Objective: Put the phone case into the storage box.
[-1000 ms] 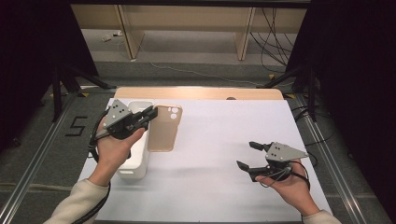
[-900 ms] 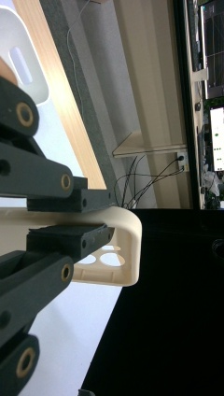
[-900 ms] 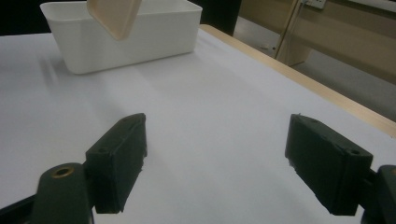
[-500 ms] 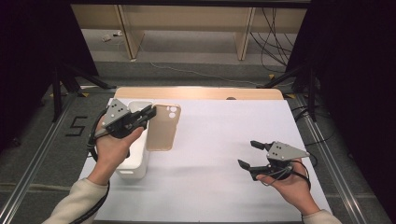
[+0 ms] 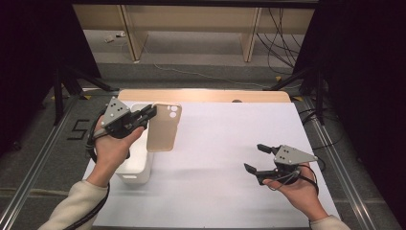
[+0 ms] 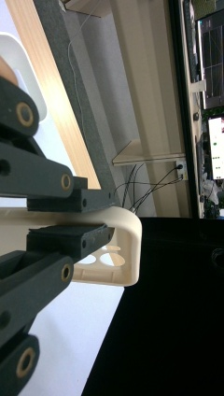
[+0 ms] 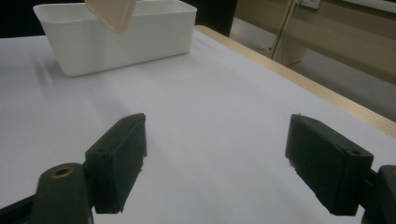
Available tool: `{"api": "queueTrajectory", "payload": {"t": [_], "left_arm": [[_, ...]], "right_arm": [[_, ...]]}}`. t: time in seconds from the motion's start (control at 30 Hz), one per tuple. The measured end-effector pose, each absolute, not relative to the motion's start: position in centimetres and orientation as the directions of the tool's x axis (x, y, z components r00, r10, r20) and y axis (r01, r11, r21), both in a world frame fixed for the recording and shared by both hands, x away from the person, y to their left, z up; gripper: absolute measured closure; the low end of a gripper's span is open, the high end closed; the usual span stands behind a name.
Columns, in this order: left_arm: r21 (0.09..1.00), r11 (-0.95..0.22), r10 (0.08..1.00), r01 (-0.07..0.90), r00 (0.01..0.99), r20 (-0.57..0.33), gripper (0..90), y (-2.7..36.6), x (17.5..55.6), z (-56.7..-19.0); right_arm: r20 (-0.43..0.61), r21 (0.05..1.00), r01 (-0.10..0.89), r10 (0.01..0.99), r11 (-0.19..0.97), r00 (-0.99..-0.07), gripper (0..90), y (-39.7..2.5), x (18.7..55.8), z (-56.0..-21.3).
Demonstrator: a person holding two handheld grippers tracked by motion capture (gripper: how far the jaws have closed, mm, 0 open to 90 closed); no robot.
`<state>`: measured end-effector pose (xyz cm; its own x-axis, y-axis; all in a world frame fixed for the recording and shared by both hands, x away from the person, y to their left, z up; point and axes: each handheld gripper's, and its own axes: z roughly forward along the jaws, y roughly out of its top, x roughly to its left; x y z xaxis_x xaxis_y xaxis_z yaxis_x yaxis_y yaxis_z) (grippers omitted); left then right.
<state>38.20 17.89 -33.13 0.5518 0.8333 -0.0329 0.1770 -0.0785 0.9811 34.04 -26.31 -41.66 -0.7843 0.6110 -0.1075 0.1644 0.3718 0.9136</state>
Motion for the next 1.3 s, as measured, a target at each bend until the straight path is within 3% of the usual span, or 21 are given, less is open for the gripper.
{"api": "queueTrajectory", "payload": {"t": [0.63, 0.67, 1.0, 1.3], "left_arm": [[0.984, -0.072, 0.842, 0.164, 0.539, -0.028, 82.3, 19.0, 38.8, -32.6], [0.987, -0.108, 0.845, 0.123, 0.534, 0.025, 82.3, 19.3, 39.1, -32.4], [0.983, -0.063, 0.847, 0.172, 0.530, -0.039, 82.3, 19.5, 39.0, -32.4], [0.984, -0.062, 0.853, 0.169, 0.520, -0.036, 82.3, 20.1, 39.4, -32.3]], "right_arm": [[-0.106, 0.914, 0.167, 0.615, 0.369, -0.782, 21.9, -26.3, 34.1, -41.7], [-0.106, 0.914, 0.166, 0.614, 0.369, -0.782, 21.9, -26.3, 34.1, -41.7], [-0.106, 0.915, 0.166, 0.616, 0.368, -0.781, 21.9, -26.3, 34.1, -41.7], [-0.104, 0.914, 0.168, 0.615, 0.368, -0.781, 21.8, -26.3, 34.1, -41.7]]}}
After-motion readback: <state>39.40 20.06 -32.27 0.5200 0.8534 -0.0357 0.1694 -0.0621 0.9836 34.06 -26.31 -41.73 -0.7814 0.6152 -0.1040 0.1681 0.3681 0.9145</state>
